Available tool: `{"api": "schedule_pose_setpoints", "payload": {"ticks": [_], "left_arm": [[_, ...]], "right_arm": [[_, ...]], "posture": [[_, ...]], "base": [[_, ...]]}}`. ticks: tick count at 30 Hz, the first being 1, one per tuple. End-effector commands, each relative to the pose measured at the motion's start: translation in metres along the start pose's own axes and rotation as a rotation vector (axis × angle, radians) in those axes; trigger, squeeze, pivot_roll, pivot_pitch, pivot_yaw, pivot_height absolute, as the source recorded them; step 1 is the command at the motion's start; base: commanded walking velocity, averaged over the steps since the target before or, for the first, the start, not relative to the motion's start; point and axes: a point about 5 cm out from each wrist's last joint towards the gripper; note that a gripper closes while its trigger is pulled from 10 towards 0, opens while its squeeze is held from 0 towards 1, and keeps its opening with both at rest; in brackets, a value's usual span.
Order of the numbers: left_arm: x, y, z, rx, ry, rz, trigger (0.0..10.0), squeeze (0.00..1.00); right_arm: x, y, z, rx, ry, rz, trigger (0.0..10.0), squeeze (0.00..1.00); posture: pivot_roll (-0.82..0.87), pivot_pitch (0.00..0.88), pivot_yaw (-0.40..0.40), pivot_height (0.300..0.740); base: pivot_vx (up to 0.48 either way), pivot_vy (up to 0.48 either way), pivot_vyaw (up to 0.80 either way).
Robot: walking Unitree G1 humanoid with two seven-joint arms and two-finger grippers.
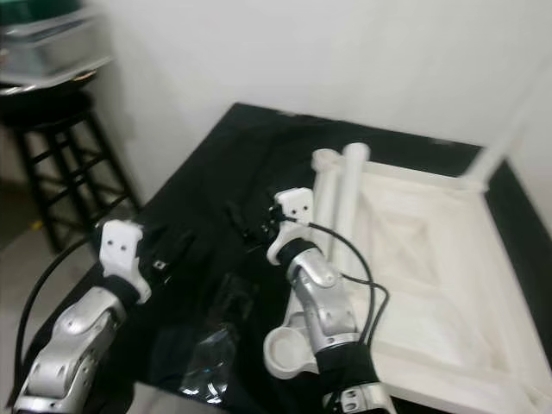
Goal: Building children table
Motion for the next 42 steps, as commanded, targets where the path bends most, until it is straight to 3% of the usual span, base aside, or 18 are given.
{"api": "schedule_pose_setpoints", "payload": {"ticks": [1, 10, 22, 29, 37, 42], "left_arm": [[-0.003, 0.002, -0.003, 0.017, -0.014, -0.021, 10.0, 0.0], [-0.004, 0.003, -0.006, 0.041, -0.017, -0.014, 10.0, 0.0], [-0.007, 0.004, -0.006, 0.047, -0.019, -0.042, 10.0, 0.0], [-0.011, 0.005, -0.005, 0.036, -0.028, -0.079, 10.0, 0.0], [-0.012, 0.007, -0.005, 0.037, -0.039, -0.098, 10.0, 0.0], [-0.013, 0.009, -0.005, 0.037, -0.05, -0.112, 10.0, 0.0]], "right_arm": [[0.0, 0.001, 0.001, 0.005, 0.005, 0.001, 10.0, 0.0], [0.002, 0.002, 0.002, -0.016, 0.016, 0.015, 10.0, 0.0], [0.003, 0.006, 0.004, -0.022, 0.043, 0.06, 10.0, 0.0], [-0.008, 0.016, 0.01, -0.019, 0.052, 0.116, 10.0, 0.0], [-0.014, 0.025, 0.015, 0.003, 0.149, 0.177, 10.0, 0.0], [-0.028, 0.03, 0.022, 0.024, 0.234, 0.175, 10.0, 0.0]], "posture": [[0.11, 0.057, -0.035, 0.74], [0.11, 0.063, -0.035, 0.74], [0.11, 0.075, -0.034, 0.74], [0.1, 0.08, -0.03, 0.74], [0.1, 0.087, -0.032, 0.74], [0.09, 0.091, -0.033, 0.74]], "base": [[0.0, 0.0, -0.8], [0.0, 0.0, -0.8], [0.0, 0.48, 0.0], [0.0, 0.0, -0.3], [0.0, 0.0, -0.8], [0.0, 0.0, -0.8]]}}
Point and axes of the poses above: a point about 5 cm out from each wrist's last joint towards the gripper, its own y axis pointing back from the gripper into the wrist, its own z axis along the axis of the wrist's last joint, x = y × z, and after that the axes turned 6 degrees about y, right-handed
